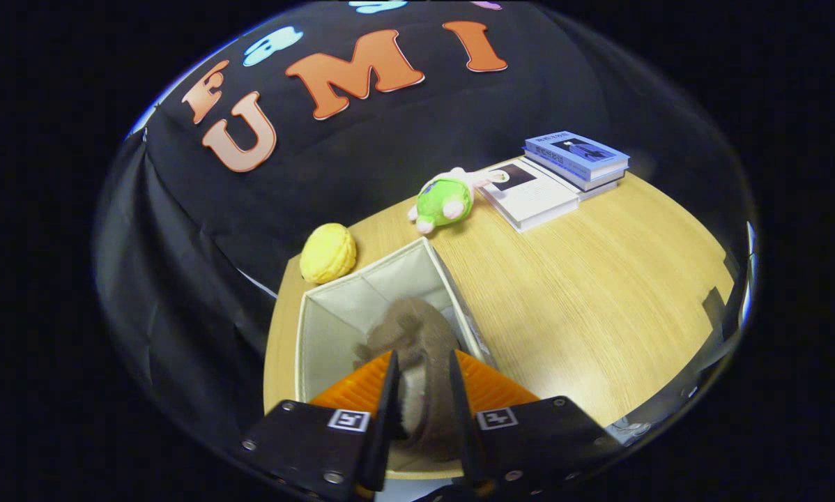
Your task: Open the storage box then place both shoes into the box .Put the left shoe in first, then the right shoe, with the right side of both shoes facing outward in a uniform manner.
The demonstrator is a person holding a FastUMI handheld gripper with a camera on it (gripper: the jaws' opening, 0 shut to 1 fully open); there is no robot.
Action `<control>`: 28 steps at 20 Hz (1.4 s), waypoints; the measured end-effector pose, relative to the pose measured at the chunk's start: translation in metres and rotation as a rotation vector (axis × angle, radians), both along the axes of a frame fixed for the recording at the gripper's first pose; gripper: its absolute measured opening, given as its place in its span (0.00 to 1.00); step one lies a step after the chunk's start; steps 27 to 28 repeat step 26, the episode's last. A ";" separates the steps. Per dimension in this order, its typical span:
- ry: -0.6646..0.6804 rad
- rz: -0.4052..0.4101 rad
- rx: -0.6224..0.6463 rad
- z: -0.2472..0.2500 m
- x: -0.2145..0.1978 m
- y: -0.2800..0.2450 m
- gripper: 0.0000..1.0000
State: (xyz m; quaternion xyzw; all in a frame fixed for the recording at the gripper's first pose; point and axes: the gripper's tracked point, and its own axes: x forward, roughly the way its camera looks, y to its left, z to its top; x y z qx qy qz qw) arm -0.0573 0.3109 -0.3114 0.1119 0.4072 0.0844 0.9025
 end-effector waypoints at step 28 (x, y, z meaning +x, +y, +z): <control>-0.532 -0.113 -0.269 0.266 0.065 -0.238 0.98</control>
